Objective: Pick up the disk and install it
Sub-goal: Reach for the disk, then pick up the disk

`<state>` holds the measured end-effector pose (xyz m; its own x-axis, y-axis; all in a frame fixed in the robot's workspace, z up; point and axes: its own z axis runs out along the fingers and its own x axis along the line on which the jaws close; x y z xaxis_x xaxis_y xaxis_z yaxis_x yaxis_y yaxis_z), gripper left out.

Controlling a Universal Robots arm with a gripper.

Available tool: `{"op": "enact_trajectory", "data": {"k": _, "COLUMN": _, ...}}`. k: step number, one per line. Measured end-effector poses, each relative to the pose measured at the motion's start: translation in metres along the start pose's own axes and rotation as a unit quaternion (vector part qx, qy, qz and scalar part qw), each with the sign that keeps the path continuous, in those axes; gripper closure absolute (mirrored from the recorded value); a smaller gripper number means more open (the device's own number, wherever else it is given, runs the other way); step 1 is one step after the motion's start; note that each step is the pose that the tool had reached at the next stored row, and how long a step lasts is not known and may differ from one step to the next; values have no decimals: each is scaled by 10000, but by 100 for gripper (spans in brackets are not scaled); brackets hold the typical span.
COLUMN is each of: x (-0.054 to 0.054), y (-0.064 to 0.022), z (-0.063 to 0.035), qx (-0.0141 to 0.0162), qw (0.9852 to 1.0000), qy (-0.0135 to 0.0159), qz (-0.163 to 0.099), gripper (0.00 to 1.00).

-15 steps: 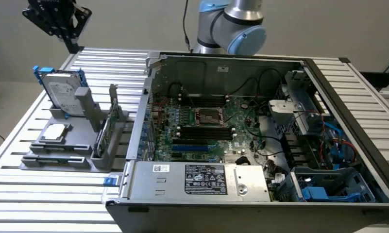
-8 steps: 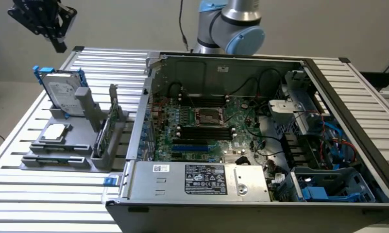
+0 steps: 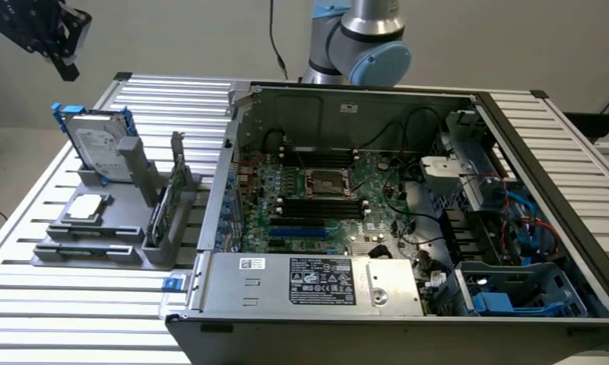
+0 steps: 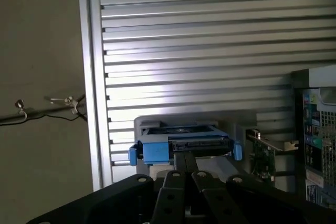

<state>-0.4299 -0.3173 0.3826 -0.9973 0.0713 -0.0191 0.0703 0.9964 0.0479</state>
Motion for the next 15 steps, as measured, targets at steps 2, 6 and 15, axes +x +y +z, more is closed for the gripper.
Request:
{"op": "enact_trajectory", "data": {"k": 2, "x": 44, "y": 3, "z": 1, "qx": 0, "qw": 10000, "qy": 0, "qz": -2, "gripper": 89}}
{"op": "enact_trajectory", "data": {"k": 6, "x": 44, "y": 2, "z": 1, "qx": 0, "qw": 10000, "qy": 0, "qz": -3, "gripper": 89}}
{"op": "enact_trajectory", "data": {"k": 15, "x": 44, "y": 3, "z": 0, "qx": 1, "qw": 10000, "qy": 0, "qz": -2, "gripper": 89}}
